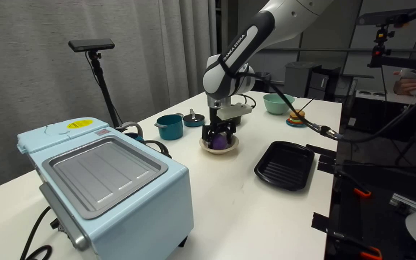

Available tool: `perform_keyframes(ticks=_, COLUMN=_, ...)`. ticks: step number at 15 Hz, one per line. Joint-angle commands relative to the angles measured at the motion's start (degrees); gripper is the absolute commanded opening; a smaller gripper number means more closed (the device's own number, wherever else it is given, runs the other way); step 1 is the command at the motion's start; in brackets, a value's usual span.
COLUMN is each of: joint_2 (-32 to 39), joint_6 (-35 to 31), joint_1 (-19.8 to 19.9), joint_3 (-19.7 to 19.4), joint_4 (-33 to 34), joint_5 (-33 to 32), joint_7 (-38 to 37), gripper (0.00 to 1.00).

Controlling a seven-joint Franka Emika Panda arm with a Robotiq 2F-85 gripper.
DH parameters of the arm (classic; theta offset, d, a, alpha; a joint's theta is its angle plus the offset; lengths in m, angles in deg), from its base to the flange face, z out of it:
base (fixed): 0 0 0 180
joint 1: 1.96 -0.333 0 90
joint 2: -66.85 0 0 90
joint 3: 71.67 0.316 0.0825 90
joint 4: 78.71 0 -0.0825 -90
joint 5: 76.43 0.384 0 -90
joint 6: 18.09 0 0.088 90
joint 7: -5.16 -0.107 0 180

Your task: Pick up the purple object and put it in the bowl

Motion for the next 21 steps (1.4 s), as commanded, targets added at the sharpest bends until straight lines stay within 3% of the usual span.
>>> perform_keyframes(ticks=1, joint_2=-1.1, joint_6=2.2, joint_1=1.0, joint_3=0.1, joint_4=1.4, joint_5=1.2, joint_7=0.3, gripper=1.0)
perform_keyframes(ticks=21, joint_2=-3.0, joint_6=0.4, joint_1=0.8, joint_3=-0.4, joint_4=0.7, joint_5=0.2, joint_7=0.1, gripper=1.0)
